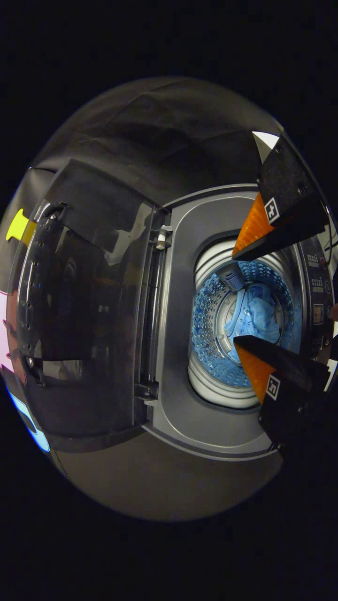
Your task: Put the clothes into the washing machine and then close the washing machine lid.
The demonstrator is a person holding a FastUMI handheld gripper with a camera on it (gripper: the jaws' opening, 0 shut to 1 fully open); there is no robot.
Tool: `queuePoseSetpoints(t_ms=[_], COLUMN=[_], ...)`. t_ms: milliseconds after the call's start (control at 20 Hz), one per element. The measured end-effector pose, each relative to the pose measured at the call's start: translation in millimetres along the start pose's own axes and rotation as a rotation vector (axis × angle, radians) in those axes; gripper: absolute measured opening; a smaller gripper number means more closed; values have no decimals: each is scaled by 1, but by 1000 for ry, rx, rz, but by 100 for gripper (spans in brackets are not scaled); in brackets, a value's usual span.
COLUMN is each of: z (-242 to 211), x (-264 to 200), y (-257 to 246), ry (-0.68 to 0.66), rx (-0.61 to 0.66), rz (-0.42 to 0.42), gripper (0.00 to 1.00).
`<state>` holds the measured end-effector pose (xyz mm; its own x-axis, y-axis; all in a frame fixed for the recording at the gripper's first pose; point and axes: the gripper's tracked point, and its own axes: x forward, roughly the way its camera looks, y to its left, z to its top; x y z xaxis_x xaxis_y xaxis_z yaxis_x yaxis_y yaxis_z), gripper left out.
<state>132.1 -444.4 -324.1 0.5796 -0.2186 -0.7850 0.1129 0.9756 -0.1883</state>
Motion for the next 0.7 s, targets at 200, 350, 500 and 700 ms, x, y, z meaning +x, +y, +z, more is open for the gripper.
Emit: queuePoseSetpoints(t_ms=[200,350,500,700], z=[39,97,157,215], x=[-17,-48,-86,-119], y=[-1,-7,-15,-22], ry=[-98,-231,-361,-486], rx=[10,28,64,66], rz=[26,37,42,47], gripper=[100,100,99,98])
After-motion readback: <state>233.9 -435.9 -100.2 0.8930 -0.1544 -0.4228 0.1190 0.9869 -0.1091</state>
